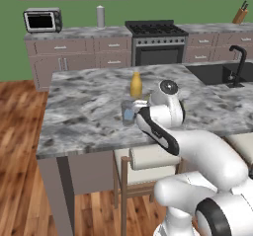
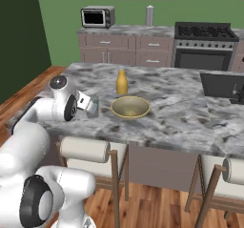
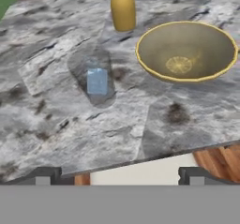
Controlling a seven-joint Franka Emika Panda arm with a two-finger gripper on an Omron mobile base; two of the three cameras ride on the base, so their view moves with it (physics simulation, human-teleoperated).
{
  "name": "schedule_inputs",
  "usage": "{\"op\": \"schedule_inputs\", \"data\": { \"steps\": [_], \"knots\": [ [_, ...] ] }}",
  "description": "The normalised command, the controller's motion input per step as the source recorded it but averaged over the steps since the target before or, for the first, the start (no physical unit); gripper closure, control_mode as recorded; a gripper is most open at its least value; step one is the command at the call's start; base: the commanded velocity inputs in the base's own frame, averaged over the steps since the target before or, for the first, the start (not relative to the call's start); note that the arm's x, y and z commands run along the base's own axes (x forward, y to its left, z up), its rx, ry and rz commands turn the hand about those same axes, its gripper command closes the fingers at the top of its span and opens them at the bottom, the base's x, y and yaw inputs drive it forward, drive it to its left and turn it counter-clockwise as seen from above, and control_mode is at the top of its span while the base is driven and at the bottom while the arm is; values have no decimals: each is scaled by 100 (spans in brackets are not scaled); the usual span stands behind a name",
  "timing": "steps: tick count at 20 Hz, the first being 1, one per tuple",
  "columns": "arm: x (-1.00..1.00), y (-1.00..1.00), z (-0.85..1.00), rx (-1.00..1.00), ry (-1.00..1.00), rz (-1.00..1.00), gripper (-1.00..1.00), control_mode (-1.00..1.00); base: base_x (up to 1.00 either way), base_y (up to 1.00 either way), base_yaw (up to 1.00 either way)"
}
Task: There are two ice cubes in the ice bowl. Place both ice cubes in the glass cup.
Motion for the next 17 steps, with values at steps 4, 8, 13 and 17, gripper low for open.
{"op": "schedule_inputs", "data": {
  "steps": [4, 8, 13, 17],
  "knots": [
    [-16, -2, 0, 2, -7, 0, -100, -100, 0, 0, 0],
    [-94, 19, 0, -2, -42, 12, -100, -100, 0, 0, 0],
    [-96, 53, 0, -11, -30, 21, -100, -100, 0, 0, 0],
    [-41, -5, 7, 0, -18, 4, -100, -100, 0, 0, 0]
  ]
}}
